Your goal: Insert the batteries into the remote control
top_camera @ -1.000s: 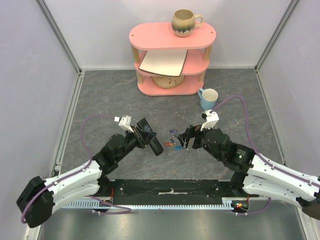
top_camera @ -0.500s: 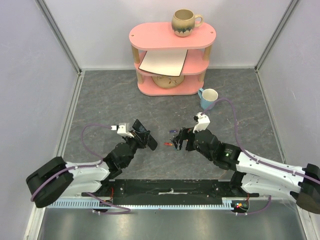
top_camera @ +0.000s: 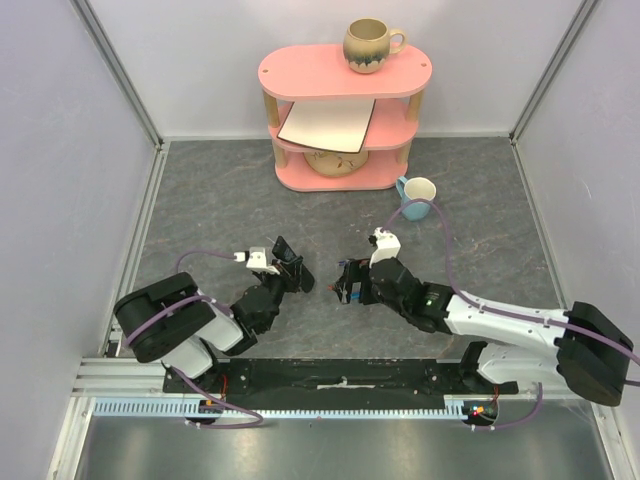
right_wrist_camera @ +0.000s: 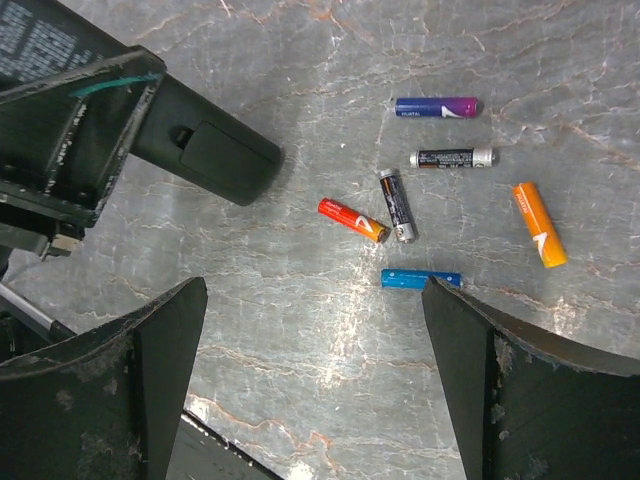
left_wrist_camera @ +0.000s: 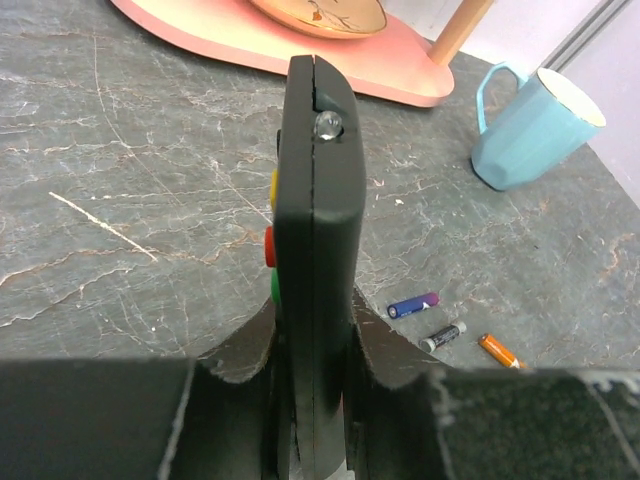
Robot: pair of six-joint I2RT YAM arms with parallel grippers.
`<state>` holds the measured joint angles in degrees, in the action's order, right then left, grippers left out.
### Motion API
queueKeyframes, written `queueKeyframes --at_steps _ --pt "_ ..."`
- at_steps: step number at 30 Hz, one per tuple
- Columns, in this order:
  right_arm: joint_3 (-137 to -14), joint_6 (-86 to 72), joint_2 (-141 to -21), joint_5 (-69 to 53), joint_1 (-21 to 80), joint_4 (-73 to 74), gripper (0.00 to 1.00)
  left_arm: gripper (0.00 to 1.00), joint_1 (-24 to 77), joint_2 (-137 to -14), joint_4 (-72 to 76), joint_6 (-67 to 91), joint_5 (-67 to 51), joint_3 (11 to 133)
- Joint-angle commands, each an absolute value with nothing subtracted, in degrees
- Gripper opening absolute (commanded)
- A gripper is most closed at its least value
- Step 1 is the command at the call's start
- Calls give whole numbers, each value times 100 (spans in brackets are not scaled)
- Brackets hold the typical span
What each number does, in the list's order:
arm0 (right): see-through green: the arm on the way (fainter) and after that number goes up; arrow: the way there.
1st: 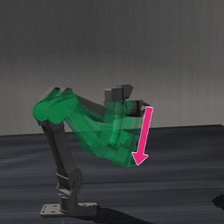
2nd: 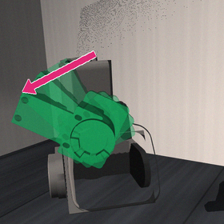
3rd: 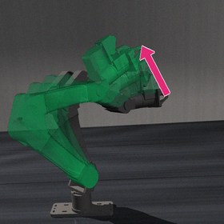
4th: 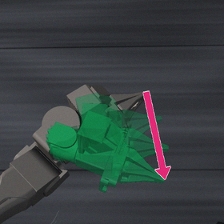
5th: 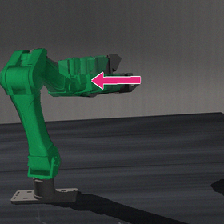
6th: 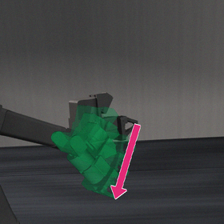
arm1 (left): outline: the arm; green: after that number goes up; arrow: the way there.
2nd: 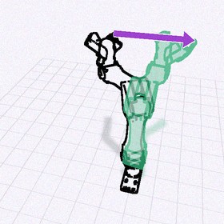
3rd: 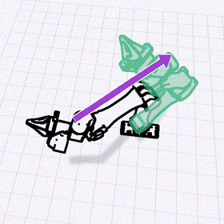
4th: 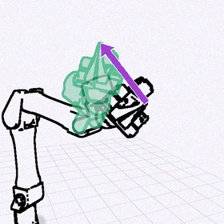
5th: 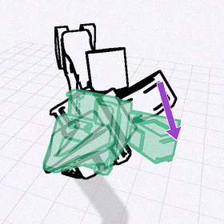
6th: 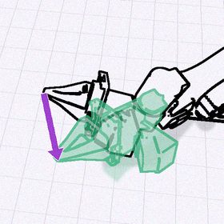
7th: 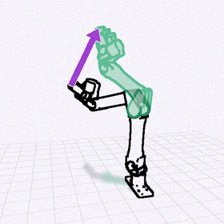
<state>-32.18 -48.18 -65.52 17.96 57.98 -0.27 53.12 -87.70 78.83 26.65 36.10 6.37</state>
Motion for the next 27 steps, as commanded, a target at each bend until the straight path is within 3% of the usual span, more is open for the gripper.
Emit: queueKeyframes --at_steps 1,8,18,27 --pt "-3375 -5246 -6889 1496 5652 -544 96 2 5353 -9114 9536 2399 3929 528" --pt "-3260 -5967 -7329 906 5432 -1432 95 2 5379 -8991 9536 2355 3973 466" --pt "-4008 -6416 -8595 528 5317 -1529 87 2 5493 -8965 9536 2198 4263 352" --pt "-4298 -6740 -8990 422 5309 -1925 82 2 5634 -8903 9536 2013 4491 316"
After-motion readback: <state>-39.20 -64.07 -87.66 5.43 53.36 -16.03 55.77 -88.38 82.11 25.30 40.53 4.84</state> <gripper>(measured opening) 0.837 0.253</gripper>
